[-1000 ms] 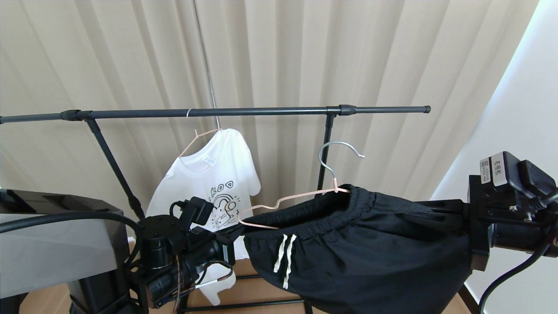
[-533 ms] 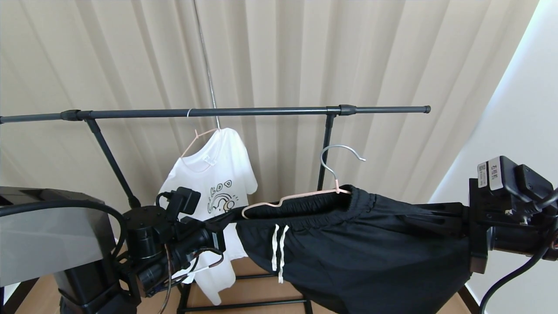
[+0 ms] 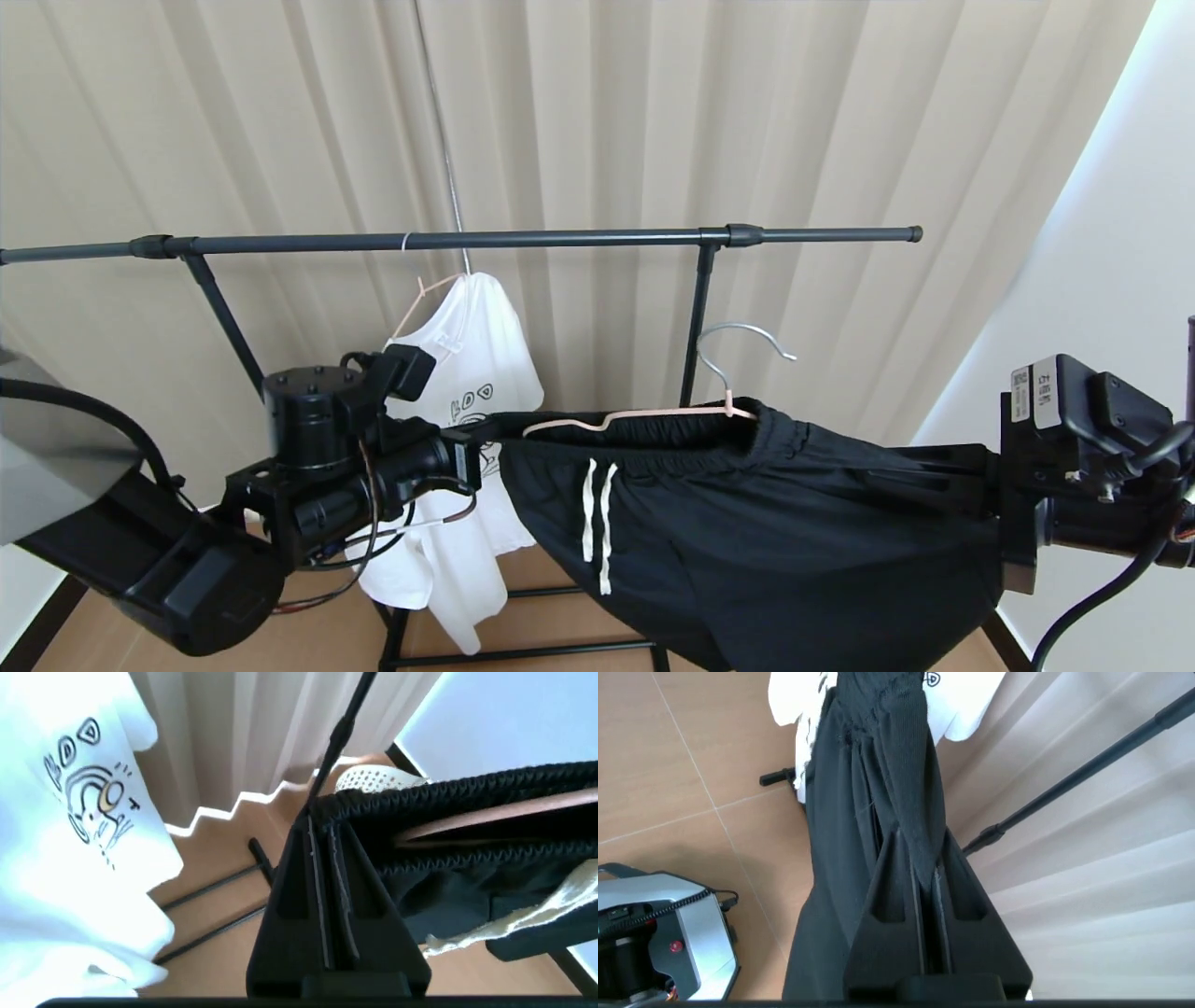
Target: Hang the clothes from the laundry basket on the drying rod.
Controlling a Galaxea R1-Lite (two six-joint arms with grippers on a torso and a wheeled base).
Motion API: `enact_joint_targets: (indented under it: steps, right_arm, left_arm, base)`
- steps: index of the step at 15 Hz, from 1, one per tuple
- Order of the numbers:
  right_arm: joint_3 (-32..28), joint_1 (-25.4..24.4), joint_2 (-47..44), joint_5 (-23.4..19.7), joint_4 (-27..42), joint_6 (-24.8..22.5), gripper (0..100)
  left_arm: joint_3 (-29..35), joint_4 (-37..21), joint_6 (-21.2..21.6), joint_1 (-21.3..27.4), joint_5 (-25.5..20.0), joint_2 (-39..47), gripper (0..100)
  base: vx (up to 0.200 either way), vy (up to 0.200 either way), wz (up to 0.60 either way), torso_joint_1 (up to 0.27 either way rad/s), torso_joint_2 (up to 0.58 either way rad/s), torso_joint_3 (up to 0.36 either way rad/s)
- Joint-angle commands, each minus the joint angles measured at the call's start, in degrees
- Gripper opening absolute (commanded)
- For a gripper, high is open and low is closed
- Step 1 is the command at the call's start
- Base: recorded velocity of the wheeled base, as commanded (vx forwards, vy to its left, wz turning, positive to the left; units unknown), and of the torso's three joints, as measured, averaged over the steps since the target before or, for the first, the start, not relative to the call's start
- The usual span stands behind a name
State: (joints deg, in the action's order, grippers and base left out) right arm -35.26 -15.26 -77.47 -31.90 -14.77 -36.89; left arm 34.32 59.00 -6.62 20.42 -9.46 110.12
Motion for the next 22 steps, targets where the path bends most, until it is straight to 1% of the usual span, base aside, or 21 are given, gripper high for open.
enact_joint_targets:
  steps: [1, 2, 3, 4, 5, 7, 8, 10, 12, 14, 15, 16, 17, 18, 19, 21, 22]
  right_arm:
    - [0.98, 0.23, -0.05, 0.0, 0.01, -0.38, 0]
    - [1.33, 0.15, -0.05, 0.0, 0.01, -0.38, 0]
    - [1.51, 0.15, -0.05, 0.0, 0.01, -0.38, 0]
    - [1.94, 0.15, 0.13, 0.0, 0.01, -1.43, 0]
    - [2.3, 0.23, 0.13, 0.0, 0.01, -1.78, 0]
    - [2.65, 0.23, 0.39, 0.0, 0.01, -2.05, 0]
    - [2.65, 0.23, 0.92, 0.0, 0.1, -2.05, 0]
    - [2.74, 0.32, 1.27, 0.0, 0.1, -2.05, 0]
    - [2.74, 0.5, 1.18, 0.0, 0.19, -2.22, 0]
    - [2.74, 0.76, 0.83, 0.61, 0.27, -2.49, 0]
    - [2.74, 0.32, 0.39, 2.81, 0.36, -2.49, 0]
    - [2.74, 0.15, -0.22, 4.31, 0.54, -2.57, 0]
    - [2.65, -0.29, -1.19, 5.18, 0.45, -2.49, 0]
    - [2.65, -0.56, -1.81, 5.62, 0.54, -2.49, 0]
    - [2.56, -0.73, -3.21, 6.94, 0.27, -2.49, 0]
    - [2.38, -1.0, -4.71, 7.29, 0.01, -2.49, 0]
    - [2.12, -1.09, -5.41, 7.38, 0.01, -2.4, 0]
  left_arm:
    - [5.15, -4.33, 0.99, -0.2, 0.14, -4.91, 0]
    - [6.82, -7.41, 1.7, -0.56, 0.14, -5.0, 0]
    - [7.43, -8.55, 1.87, -0.73, 0.23, -5.0, 0]
    - [10.16, -12.68, 1.96, -0.91, 0.32, -5.09, 0]
    - [11.04, -14.0, 1.96, -0.91, 0.67, -5.18, 0]
    - [14.11, -18.4, 2.05, -1.0, 2.08, -5.09, 0]
    - [14.9, -19.54, 2.05, -1.87, 2.08, -5.0, 0]
    - [15.87, -19.8, 2.14, -3.81, 2.08, -4.3, 0]
    - [16.13, -19.98, 2.14, -4.16, 2.08, -4.3, 0]
    - [16.4, -21.74, 2.75, -3.37, 2.08, -5.44, 0]
    - [17.71, -26.04, 3.98, -1.08, 2.08, -7.99, 0]
    - [19.12, -29.21, 4.16, 0.5, 2.16, -9.57, 0]
    - [20.62, -32.64, 4.16, 1.99, 2.25, -10.98, 0]
    - [21.41, -34.66, 4.16, 2.7, 2.34, -11.77, 0]
    - [23.6, -39.4, 4.16, 4.81, 2.96, -13.26, 0]
    - [25.54, -42.57, 4.25, 6.65, 3.83, -14.4, 0]
    - [25.71, -43.09, 4.25, 7.27, 3.83, -14.67, 0]
  base:
    - [0.0, 0.0, 0.0, 0.0, 0.0, 0.0]
    - [0.0, 0.0, 0.0, 0.0, 0.0, 0.0]
    - [0.0, 0.0, 0.0, 0.0, 0.0, 0.0]
    - [0.0, 0.0, 0.0, 0.0, 0.0, 0.0]
    - [0.0, 0.0, 0.0, 0.0, 0.0, 0.0]
    - [0.0, 0.0, 0.0, 0.0, 0.0, 0.0]
    - [0.0, 0.0, 0.0, 0.0, 0.0, 0.0]
    - [0.0, 0.0, 0.0, 0.0, 0.0, 0.0]
    - [0.0, 0.0, 0.0, 0.0, 0.0, 0.0]
    - [0.0, 0.0, 0.0, 0.0, 0.0, 0.0]
    - [0.0, 0.0, 0.0, 0.0, 0.0, 0.0]
    - [0.0, 0.0, 0.0, 0.0, 0.0, 0.0]
    - [0.0, 0.0, 0.0, 0.0, 0.0, 0.0]
    - [0.0, 0.0, 0.0, 0.0, 0.0, 0.0]
    - [0.0, 0.0, 0.0, 0.0, 0.0, 0.0]
    - [0.0, 0.0, 0.0, 0.0, 0.0, 0.0]
    - [0.0, 0.0, 0.0, 0.0, 0.0, 0.0]
